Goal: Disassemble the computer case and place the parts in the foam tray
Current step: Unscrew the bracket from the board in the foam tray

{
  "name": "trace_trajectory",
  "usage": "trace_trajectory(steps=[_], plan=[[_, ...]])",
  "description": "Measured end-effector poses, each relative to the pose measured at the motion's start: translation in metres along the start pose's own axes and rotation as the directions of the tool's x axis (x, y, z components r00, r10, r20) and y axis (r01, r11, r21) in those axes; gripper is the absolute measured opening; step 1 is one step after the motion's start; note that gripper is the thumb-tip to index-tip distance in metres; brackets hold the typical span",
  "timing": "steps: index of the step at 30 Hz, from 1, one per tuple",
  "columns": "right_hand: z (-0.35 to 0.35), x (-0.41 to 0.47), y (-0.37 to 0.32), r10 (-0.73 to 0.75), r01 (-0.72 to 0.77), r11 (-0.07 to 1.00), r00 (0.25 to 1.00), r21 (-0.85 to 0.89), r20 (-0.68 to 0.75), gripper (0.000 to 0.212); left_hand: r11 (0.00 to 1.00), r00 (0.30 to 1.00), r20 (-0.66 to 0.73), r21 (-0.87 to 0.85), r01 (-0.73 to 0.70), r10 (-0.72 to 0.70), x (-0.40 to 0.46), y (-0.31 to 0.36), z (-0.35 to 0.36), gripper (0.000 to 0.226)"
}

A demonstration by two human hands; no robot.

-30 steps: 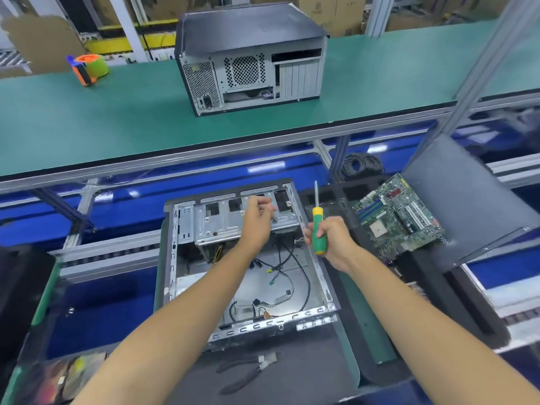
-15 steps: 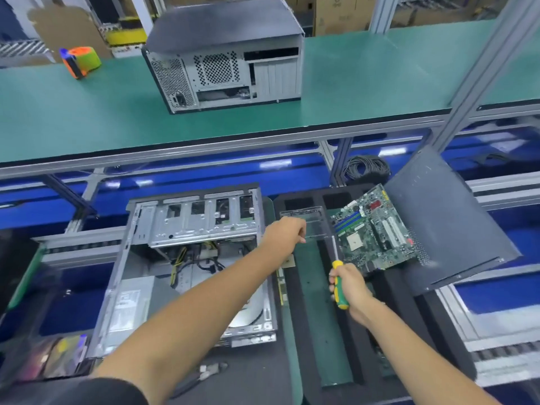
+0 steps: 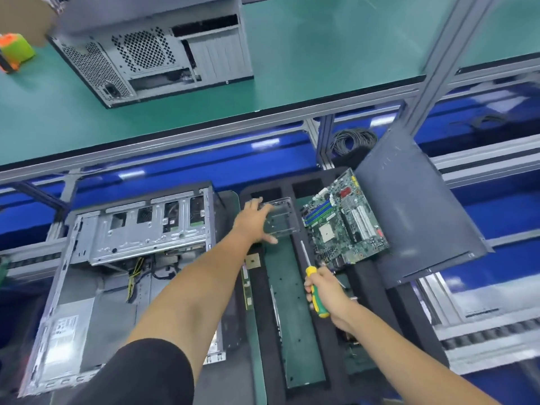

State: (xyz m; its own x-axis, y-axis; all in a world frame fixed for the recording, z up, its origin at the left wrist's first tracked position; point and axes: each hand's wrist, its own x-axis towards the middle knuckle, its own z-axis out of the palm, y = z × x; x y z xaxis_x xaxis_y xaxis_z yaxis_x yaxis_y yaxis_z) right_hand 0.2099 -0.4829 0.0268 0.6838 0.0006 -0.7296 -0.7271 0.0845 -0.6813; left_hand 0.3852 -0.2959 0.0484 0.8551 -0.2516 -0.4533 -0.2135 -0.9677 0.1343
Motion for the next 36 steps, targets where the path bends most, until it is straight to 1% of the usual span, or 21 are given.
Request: trace_trajectory(steps=[2, 5, 7, 9, 12, 14, 16, 17, 18, 19, 20, 21, 22, 23, 24, 25, 27, 31, 33, 36], plan=[[-0.004, 0.003, -0.001, 0.001, -0.001, 1.000, 1.000, -0.026, -0.007, 0.012, 1.000, 0.999, 0.040, 0.009, -0.020, 0.020, 0.010, -0.002, -0.001, 0.122], [-0.007, 0.007, 0.001, -0.004, 0.004, 0.999, 1.000, -0.039, -0.010, 0.013, 0.999, 0.995, 0.093, 0.037, -0.028, 0.025, 0.028, 0.001, -0.006, 0.131], [-0.009, 0.008, 0.005, 0.000, 0.000, 0.999, 1.000, -0.054, -0.007, 0.013, 0.997, 0.991, 0.127, 0.060, -0.038, 0.030, 0.036, 0.003, -0.007, 0.131], [-0.010, 0.009, 0.011, -0.001, 0.002, 0.996, 1.000, -0.090, 0.006, 0.013, 0.995, 0.991, 0.132, 0.093, -0.036, 0.023, 0.042, 0.006, -0.007, 0.128], [-0.013, 0.010, 0.013, -0.021, 0.025, 0.990, 0.999, -0.135, 0.029, 0.013, 0.995, 0.991, 0.133, 0.095, -0.037, 0.024, 0.045, 0.007, -0.008, 0.125], [-0.013, 0.010, 0.014, -0.050, 0.059, 0.979, 0.997, -0.193, 0.052, 0.013, 0.996, 0.992, 0.126, 0.080, -0.042, 0.031, 0.043, 0.007, -0.009, 0.126], [-0.009, 0.012, 0.014, -0.116, 0.139, 0.954, 0.988, -0.267, 0.098, 0.016, 0.996, 0.994, 0.107, 0.070, -0.046, 0.039, 0.040, 0.004, -0.012, 0.126], [-0.006, 0.014, 0.014, -0.181, 0.219, 0.912, 0.974, -0.347, 0.139, 0.016, 0.996, 0.994, 0.098, 0.068, -0.050, 0.043, 0.039, 0.002, -0.014, 0.127], [-0.002, 0.017, 0.014, -0.262, 0.329, 0.813, 0.944, -0.481, 0.203, 0.013, 0.996, 0.995, 0.089, 0.068, -0.054, 0.048, 0.037, -0.001, -0.016, 0.127], [0.003, 0.022, 0.014, -0.332, 0.447, 0.641, 0.895, -0.624, 0.299, 0.013, 0.996, 0.995, 0.080, 0.072, -0.060, 0.054, 0.036, -0.004, -0.019, 0.127], [0.008, 0.029, 0.014, -0.364, 0.544, 0.422, 0.834, -0.725, 0.414, 0.020, 0.995, 0.996, 0.069, 0.080, -0.066, 0.060, 0.034, -0.007, -0.022, 0.127], [0.013, 0.037, 0.014, -0.354, 0.614, 0.214, 0.773, -0.759, 0.526, 0.033, 0.993, 0.996, 0.058, 0.095, -0.071, 0.066, 0.033, -0.010, -0.024, 0.127], [0.019, 0.046, 0.013, -0.325, 0.660, 0.054, 0.721, -0.749, 0.612, 0.045, 0.990, 0.996, 0.047, 0.116, -0.078, 0.073, 0.031, -0.013, -0.027, 0.127], [0.026, 0.056, 0.012, -0.306, 0.691, -0.064, 0.674, -0.720, 0.673, 0.052, 0.985, 0.996, 0.033, 0.145, -0.089, 0.085, 0.030, -0.016, -0.029, 0.127], [0.033, 0.065, 0.012, -0.295, 0.709, -0.144, 0.635, -0.690, 0.714, 0.054, 0.978, 0.994, 0.023, 0.179, -0.107, 0.104, 0.029, -0.020, -0.030, 0.126], [0.040, 0.074, 0.011, -0.289, 0.718, -0.200, 0.607, -0.666, 0.741, 0.054, 0.969, 0.992, 0.017, 0.211, -0.129, 0.129, 0.028, -0.025, -0.031, 0.124], [0.051, 0.089, 0.010, -0.282, 0.715, -0.267, 0.583, -0.646, 0.762, 0.053, 0.946, 0.985, 0.014, 0.278, -0.170, 0.173, 0.026, -0.034, -0.030, 0.123], [0.058, 0.100, 0.008, -0.308, 0.699, -0.314, 0.565, -0.642, 0.765, 0.048, 0.904, 0.974, 0.028, 0.369, -0.217, 0.223, 0.024, -0.044, -0.026, 0.121], [0.057, 0.102, 0.008, -0.329, 0.679, -0.342, 0.561, -0.649, 0.760, 0.047, 0.900, 0.971, 0.019, 0.371, -0.229, 0.239, 0.025, -0.043, -0.025, 0.119], [0.062, 0.102, 0.005, -0.351, 0.657, -0.345, 0.572, -0.670, 0.741, 0.043, 0.934, 0.979, -0.006, 0.299, -0.194, 0.205, 0.024, -0.043, -0.026, 0.119]])
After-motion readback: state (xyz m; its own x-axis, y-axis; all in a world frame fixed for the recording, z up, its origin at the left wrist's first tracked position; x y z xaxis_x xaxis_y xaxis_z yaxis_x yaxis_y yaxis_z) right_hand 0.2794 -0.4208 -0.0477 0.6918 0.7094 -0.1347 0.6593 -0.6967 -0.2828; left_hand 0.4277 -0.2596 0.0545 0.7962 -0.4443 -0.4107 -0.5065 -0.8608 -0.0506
